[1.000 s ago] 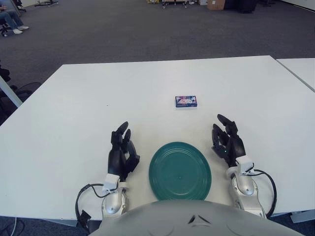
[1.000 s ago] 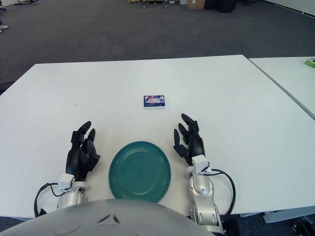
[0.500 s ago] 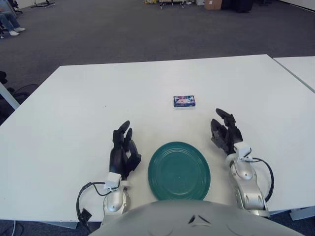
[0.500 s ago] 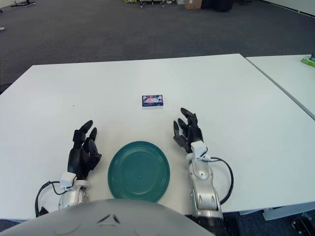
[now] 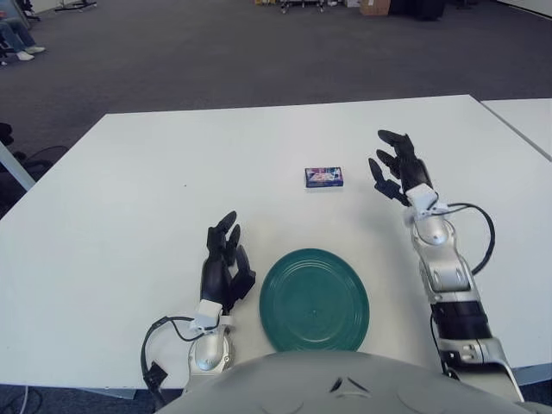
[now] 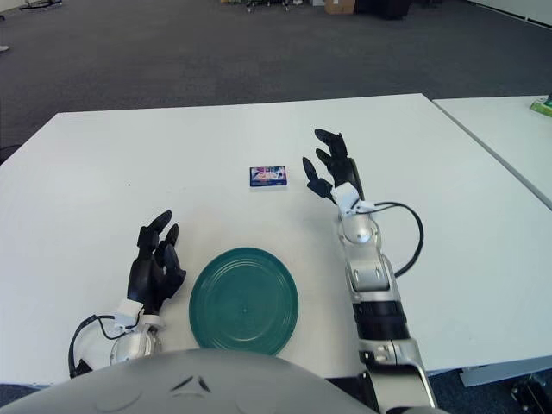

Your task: Put the gum into the plate.

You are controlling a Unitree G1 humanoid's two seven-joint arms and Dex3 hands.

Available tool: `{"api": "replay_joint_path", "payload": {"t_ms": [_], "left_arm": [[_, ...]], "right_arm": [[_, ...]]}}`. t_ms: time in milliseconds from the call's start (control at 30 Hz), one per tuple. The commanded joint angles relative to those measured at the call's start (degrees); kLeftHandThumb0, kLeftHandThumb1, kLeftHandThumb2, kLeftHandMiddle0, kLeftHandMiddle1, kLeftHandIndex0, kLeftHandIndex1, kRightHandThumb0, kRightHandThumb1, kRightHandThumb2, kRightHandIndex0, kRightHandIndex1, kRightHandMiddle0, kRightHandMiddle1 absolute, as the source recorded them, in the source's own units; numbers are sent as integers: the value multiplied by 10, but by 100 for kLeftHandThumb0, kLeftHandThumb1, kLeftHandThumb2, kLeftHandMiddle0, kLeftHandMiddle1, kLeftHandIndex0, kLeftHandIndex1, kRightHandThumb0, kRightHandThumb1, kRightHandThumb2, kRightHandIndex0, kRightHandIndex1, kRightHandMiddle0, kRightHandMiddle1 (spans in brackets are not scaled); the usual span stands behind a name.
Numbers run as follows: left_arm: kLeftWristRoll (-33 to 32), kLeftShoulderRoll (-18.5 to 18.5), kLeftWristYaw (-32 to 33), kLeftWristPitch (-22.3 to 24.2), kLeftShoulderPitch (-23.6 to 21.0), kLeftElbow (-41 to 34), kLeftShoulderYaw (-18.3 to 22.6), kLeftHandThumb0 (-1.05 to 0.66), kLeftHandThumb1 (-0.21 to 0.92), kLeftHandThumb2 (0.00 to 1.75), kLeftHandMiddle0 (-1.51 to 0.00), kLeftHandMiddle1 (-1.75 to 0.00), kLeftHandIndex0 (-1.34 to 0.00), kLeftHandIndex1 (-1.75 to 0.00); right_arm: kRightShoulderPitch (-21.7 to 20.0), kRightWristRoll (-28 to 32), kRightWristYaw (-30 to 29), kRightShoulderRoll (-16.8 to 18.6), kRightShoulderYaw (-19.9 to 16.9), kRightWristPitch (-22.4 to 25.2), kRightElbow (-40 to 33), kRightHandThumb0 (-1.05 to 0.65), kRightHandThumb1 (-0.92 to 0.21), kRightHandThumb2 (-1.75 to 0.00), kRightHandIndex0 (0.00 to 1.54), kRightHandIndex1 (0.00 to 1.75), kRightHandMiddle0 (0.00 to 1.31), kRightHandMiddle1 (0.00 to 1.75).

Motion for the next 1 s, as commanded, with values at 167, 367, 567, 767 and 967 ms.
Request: {"api": "replay_joint_path", "payload": {"t_ms": [167, 367, 567, 767, 967], "left_arm": [[17, -15, 25, 31, 15, -27, -24, -86, 92, 91, -38, 0, 0, -77], [35, -16, 47, 39, 23, -39, -40, -84, 92, 89, -39, -1, 0, -76], [54, -13, 68, 53, 26, -46, -49, -82, 92, 88, -42, -2, 0, -76], [81, -5, 77, 82, 30, -58, -58, -79, 92, 88, -42, -1, 0, -72], [93, 4, 73, 112, 35, -75, -69, -77, 92, 89, -40, 0, 0, -68]], "right_arm": [[-94, -87, -9, -19, 68, -3, 94, -64, -92, -54, 41, 1, 0, 64], [-162, -136, -30, -28, 111, -22, 211, -67, -92, -50, 38, 0, 0, 62], [-234, -190, -75, -30, 163, -57, 346, -68, -92, -45, 37, 0, 0, 57], [-270, -207, -88, -23, 190, -73, 423, -67, -92, -42, 36, 0, 0, 55], [-291, -201, -94, 2, 208, -89, 519, -68, -92, -43, 36, 0, 0, 51]]}}
